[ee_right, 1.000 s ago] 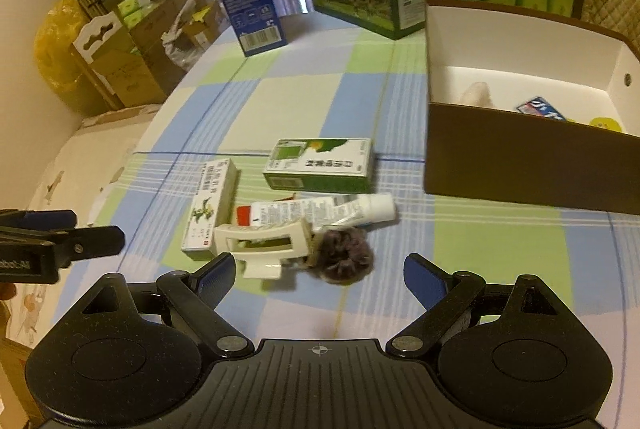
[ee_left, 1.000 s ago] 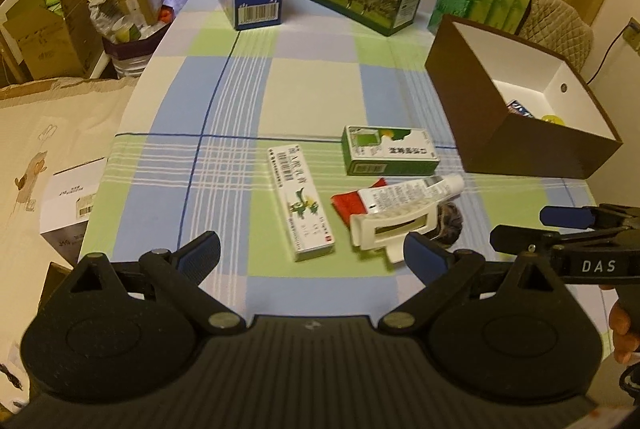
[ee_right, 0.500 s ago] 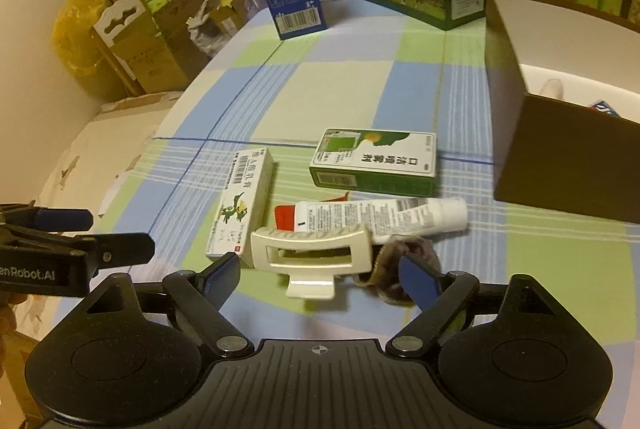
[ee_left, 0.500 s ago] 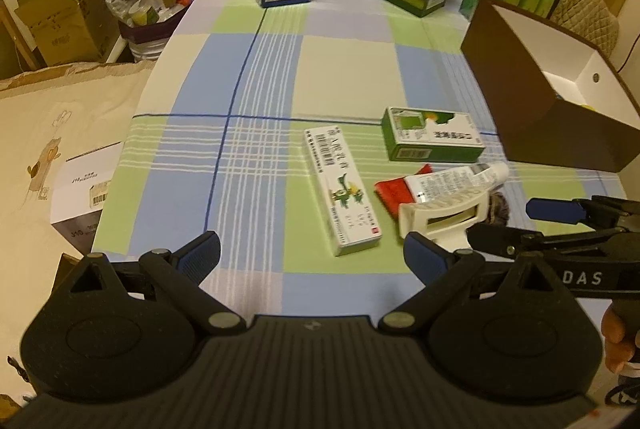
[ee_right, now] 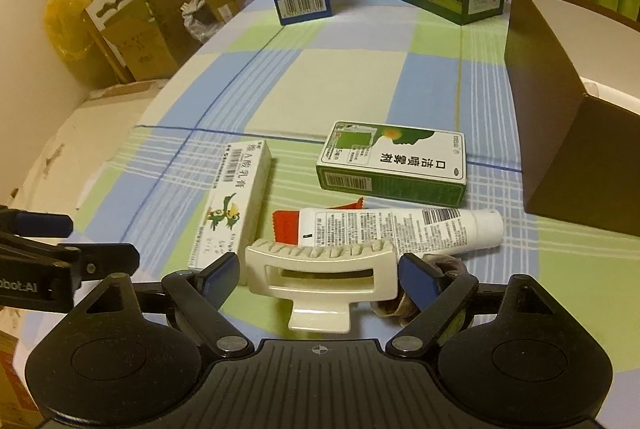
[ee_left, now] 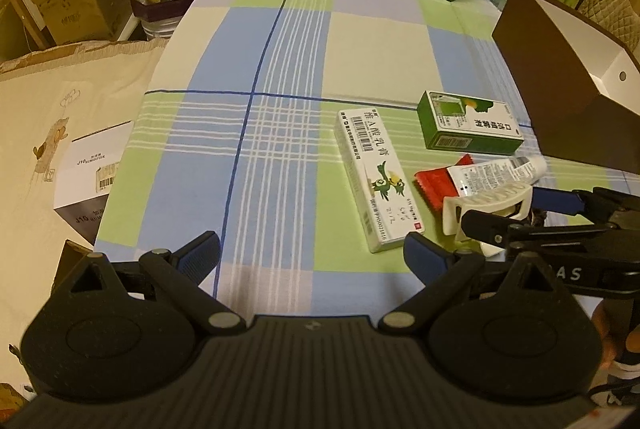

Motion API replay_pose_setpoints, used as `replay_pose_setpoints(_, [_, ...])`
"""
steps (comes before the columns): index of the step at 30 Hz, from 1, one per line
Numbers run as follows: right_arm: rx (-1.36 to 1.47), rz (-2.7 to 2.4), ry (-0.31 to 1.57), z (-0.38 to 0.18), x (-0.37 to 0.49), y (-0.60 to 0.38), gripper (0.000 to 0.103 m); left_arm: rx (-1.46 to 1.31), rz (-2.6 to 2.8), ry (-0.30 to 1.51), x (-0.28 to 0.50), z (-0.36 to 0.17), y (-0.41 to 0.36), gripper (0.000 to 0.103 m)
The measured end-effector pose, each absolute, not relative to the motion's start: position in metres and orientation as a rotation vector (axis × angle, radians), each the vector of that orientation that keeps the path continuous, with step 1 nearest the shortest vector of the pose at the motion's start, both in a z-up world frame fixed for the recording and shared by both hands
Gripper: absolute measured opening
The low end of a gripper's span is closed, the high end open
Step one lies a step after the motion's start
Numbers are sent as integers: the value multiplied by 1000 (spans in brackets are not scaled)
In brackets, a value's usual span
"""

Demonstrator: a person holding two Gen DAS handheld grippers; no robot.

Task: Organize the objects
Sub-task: 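Move both tools toward the white ointment box and white hair clip, then grasp the white hair clip with the right tool while the left tool grasps the white ointment box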

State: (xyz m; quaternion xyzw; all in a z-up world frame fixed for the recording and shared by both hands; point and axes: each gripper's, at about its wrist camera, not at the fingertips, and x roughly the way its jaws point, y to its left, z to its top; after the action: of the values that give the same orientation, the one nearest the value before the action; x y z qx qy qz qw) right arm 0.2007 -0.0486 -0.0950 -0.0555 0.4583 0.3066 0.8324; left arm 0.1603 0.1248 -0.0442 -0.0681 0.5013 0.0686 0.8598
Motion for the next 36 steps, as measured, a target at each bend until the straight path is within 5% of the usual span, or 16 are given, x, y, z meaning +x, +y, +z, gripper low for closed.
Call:
replay_pose_setpoints(21, [-150,672,881,-77,206,-62,82,-154,102,1057,192,-54,116,96])
replay_pose_setpoints(33, [-47,533,851,-49,225,-116,82,-109,65,1089,248,-79,92,87])
replay_pose_setpoints(36, [-26,487,858,-49,230,-132,82,-101,70,1103,259,-86,90,78])
